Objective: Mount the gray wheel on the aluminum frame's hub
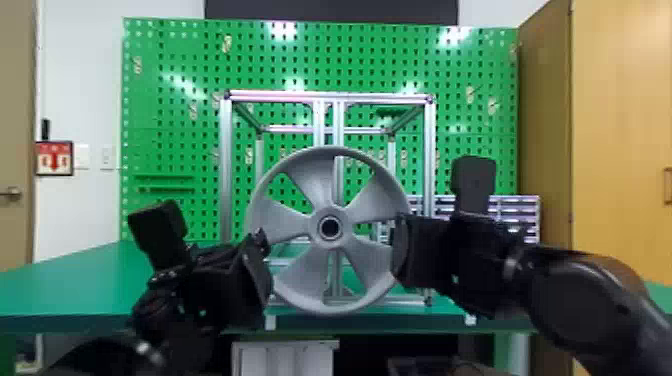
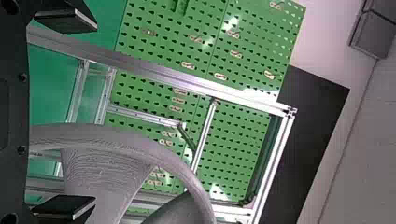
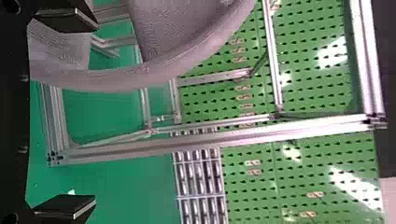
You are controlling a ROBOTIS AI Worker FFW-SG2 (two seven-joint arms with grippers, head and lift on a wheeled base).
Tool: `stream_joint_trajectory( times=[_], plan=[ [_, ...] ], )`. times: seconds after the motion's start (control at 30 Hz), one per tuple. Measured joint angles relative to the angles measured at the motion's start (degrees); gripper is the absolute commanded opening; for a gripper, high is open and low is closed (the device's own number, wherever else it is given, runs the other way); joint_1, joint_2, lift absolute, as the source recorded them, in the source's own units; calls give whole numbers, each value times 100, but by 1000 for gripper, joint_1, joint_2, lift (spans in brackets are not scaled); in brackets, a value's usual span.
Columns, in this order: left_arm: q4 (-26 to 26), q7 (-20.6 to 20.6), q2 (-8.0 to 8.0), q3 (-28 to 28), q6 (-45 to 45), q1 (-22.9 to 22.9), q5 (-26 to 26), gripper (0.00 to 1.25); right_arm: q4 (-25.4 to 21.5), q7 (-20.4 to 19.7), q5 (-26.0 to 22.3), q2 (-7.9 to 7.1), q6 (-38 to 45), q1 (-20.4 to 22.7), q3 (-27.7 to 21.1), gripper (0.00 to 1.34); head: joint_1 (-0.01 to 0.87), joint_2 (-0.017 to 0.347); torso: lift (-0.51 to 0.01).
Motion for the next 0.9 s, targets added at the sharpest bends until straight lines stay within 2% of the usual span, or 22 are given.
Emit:
stream_joint_trajectory(
  times=[0.23,0.37,0.43,0.53,0.63,0.77,0.9],
  plan=[
    [-610,-76,107,299,50,603,73,1250,-905,-2,134,-103,-48,743,-448,1286,-5,6,-499],
    [-807,-107,120,440,51,865,34,1250,-1270,37,276,-48,-74,1156,-711,1273,-5,6,-499],
    [-888,-125,120,512,51,991,-37,1250,-1443,129,447,37,-78,1392,-871,1273,-5,6,-499],
    [-983,-133,104,606,51,1167,-179,1236,-1669,265,722,244,-83,1772,-1182,1273,-5,6,-499],
    [-1058,-140,42,709,51,1349,-340,1190,-1857,489,986,528,-96,2167,-1568,1276,-5,6,-499],
    [-1178,-273,-65,898,51,1607,-628,1166,-2054,910,1677,997,-238,2671,-1967,1276,-5,6,-499],
    [-1278,-405,-152,1029,51,1813,-958,1154,-2212,1216,2348,1378,-440,3089,-2137,1275,-5,6,-499]
  ],
)
